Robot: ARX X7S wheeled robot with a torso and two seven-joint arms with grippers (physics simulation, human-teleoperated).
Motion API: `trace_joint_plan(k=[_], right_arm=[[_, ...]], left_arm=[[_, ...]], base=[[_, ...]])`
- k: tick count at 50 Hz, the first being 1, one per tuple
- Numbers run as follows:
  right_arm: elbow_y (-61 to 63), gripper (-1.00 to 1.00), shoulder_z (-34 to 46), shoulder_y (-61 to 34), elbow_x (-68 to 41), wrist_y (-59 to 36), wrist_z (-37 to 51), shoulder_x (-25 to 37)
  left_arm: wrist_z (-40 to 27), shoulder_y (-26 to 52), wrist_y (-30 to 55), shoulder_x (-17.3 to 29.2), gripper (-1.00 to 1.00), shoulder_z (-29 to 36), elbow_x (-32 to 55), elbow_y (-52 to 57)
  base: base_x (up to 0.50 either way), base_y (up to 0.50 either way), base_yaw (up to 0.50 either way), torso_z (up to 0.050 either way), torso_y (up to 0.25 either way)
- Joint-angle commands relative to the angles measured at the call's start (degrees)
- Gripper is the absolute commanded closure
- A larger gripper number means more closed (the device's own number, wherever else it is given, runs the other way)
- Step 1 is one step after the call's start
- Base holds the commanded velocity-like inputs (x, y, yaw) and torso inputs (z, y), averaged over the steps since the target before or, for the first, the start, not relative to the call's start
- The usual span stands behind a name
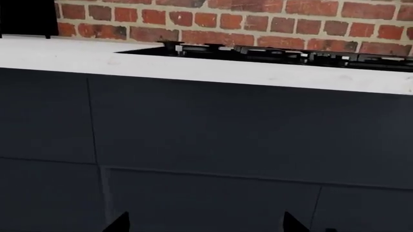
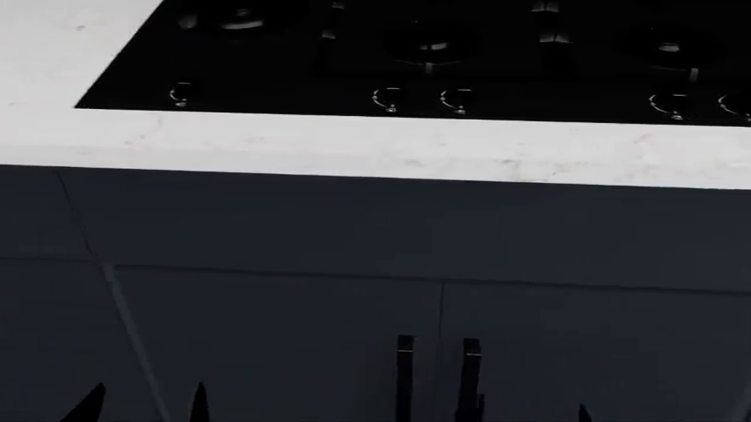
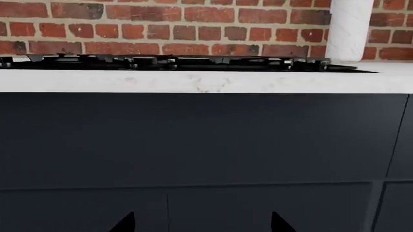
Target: Navigate to the shelves.
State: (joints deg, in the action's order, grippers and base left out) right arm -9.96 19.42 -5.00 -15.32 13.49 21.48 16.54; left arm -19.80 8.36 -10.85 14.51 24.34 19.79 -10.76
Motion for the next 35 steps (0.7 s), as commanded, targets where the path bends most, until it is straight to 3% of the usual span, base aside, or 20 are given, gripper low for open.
trace_joint_plan(k=[1,35], right_arm=[[0.1,-1.00,0.2,0.0,-0.1,-0.1,0.2,0.1],[-0.6,-1.00,0.3,-0.3,-0.6,0.3,0.4,0.3]], left_arm=[[-0.2,-0.1,0.1,0.2,-1.00,0.2,0.1,0.4],[-0.4,0.5,-0.4,0.2,-1.00,0.8,0.3,-0.6]], base=[[-0.45,-0.01,0.00,0.000,0.000],[-0.44,-0.01,0.00,0.000,0.000]])
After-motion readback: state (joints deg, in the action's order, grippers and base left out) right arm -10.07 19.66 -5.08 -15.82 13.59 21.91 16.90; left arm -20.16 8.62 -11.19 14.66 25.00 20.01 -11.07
